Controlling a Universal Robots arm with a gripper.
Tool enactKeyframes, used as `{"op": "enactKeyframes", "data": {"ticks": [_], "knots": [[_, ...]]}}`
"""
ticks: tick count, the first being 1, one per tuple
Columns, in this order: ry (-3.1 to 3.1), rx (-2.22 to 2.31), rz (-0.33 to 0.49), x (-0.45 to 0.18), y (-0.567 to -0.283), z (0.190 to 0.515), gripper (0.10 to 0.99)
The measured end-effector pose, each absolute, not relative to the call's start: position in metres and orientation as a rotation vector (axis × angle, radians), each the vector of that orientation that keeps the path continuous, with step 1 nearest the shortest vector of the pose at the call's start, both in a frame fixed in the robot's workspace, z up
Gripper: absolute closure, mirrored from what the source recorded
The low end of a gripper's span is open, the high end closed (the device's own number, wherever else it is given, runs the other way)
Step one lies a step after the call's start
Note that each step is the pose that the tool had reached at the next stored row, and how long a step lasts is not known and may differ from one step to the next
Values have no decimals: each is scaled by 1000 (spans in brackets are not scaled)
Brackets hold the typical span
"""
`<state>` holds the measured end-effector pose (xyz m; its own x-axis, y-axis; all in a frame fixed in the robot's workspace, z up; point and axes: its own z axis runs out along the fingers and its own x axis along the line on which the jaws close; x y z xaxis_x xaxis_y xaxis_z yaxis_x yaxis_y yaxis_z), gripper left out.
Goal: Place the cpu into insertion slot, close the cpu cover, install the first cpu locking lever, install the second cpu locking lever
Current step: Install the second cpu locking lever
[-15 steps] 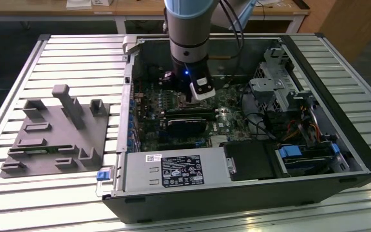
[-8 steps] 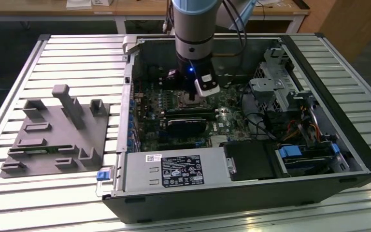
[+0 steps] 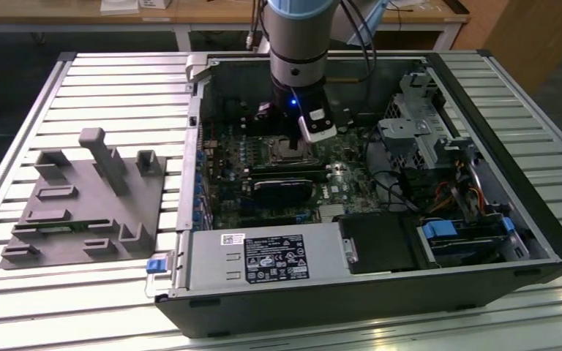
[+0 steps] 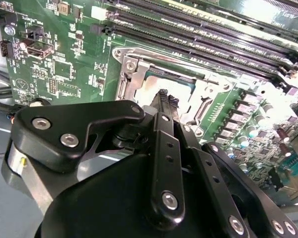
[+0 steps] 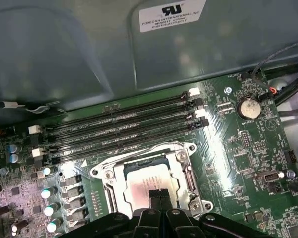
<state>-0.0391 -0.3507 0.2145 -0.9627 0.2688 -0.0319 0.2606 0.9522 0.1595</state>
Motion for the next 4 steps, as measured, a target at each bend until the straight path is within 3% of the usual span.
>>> {"op": "enactKeyframes", "data": {"ticks": [4], "knots": [[3051, 414, 238, -39, -351, 214, 980]]}}
